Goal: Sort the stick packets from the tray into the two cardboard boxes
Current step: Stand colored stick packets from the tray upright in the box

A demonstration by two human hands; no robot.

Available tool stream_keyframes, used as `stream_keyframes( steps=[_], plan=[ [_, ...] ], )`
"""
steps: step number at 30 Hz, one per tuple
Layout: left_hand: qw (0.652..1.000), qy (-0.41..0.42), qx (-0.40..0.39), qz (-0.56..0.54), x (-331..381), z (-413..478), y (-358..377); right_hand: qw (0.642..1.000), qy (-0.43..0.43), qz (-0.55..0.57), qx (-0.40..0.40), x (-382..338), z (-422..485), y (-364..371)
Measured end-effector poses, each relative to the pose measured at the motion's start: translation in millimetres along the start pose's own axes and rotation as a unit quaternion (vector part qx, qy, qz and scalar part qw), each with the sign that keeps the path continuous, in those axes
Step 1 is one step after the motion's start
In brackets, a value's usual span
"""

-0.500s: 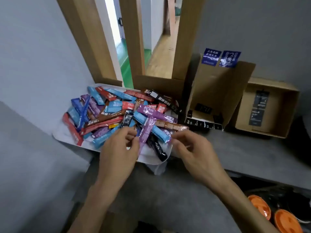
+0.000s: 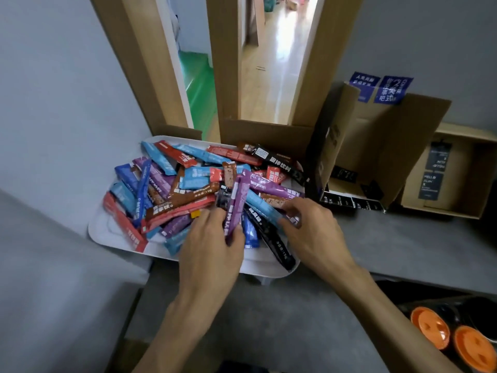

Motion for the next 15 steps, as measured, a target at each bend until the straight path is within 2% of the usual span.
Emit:
stream_keyframes(
  steps=[3,7,9,12,15],
  plan=[
    [0.998,-0.029,0.04,-0.035,-9.4,3.8,-18.5,1.0,-0.003,-0.011,-0.006,-0.5,0.0,-2.9],
    [0.987,-0.095,-0.015,-0.128,-2.4,4.4,-6.4,0.996,-0.031,-0.08,-0.029,-7.6,10.6,6.9],
    [0.982,-0.114,-0.033,-0.144,7.0,3.9,6.0,0.999,-0.036,-0.031,-0.023,-8.5,13.3,6.2],
    [0.978,-0.14,-0.006,-0.156,10.7,6.7,17.6,0.997,-0.056,0.046,-0.015,-9.6,9.7,-1.7],
    [0.974,-0.168,-0.006,-0.151,12.7,0.5,26.3,0.999,-0.031,0.03,-0.028,2.2,4.3,-6.6]
  ],
)
Point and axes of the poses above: each hand's wrist, its own z-axis towards the middle knuckle, its own y-axis out of the palm, x = y × z, the point moved 4 cm from there along z, towards the middle knuckle
